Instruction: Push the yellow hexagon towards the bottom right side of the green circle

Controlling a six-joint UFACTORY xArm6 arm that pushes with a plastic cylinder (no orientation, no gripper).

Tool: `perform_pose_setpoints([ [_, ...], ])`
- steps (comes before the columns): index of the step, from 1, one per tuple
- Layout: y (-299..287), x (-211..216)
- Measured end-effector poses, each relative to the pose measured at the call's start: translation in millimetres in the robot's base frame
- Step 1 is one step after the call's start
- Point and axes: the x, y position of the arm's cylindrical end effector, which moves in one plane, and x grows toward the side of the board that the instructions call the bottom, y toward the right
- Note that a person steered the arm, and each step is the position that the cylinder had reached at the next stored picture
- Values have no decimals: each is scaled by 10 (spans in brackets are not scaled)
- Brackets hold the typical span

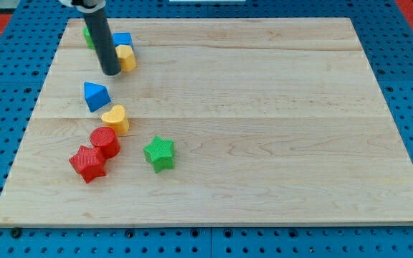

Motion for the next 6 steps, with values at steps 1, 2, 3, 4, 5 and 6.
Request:
perform_pose_setpoints([
  [1, 64, -75],
  [2, 129, -35],
  [3, 564, -94],
  [4, 357, -328],
  [5, 185, -423],
  [6, 175, -345],
])
